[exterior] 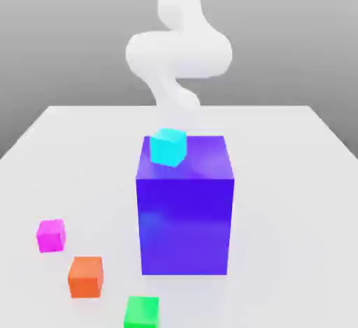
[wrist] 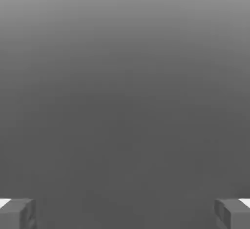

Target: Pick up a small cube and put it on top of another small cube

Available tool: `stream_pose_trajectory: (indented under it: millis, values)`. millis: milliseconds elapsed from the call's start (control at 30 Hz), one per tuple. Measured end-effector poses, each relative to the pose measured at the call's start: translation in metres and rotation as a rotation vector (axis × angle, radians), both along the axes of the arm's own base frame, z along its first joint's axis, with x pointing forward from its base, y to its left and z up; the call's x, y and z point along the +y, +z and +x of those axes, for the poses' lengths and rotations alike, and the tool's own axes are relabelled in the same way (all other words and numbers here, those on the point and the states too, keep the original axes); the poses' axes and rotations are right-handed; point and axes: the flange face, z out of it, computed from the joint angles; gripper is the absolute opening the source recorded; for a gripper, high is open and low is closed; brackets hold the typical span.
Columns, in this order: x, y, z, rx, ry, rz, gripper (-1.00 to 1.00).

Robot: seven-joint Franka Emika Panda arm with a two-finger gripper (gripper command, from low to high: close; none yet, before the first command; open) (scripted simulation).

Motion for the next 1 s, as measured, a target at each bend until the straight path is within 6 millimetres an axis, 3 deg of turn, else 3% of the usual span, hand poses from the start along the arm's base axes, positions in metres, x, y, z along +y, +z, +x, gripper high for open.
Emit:
stream_pose_trajectory:
  millis: [167, 333, 467, 600, 700, 733, 900, 933, 1000]
  values:
    - [-0.071, -0.110, 0.042, 0.154, -0.263, 0.116, 0.00]
    - [-0.140, -0.221, 0.044, 0.290, -0.531, 0.229, 0.00]
    - [-0.188, -0.310, 0.018, 0.392, -0.752, 0.319, 0.00]
    - [-0.229, -0.393, -0.031, 0.487, -0.995, 0.413, 0.00]
    - [-0.242, -0.450, -0.074, 0.558, -1.164, 0.478, 0.00]
    - [-0.242, -0.465, -0.081, 0.573, -1.189, 0.487, 0.00]
    - [-0.242, -0.519, -0.087, 0.587, -1.212, 0.494, 0.00]
    - [-0.241, -0.529, -0.087, 0.588, -1.213, 0.494, -1.00]
    - [-0.241, -0.529, -0.087, 0.587, -1.213, 0.494, -1.00]
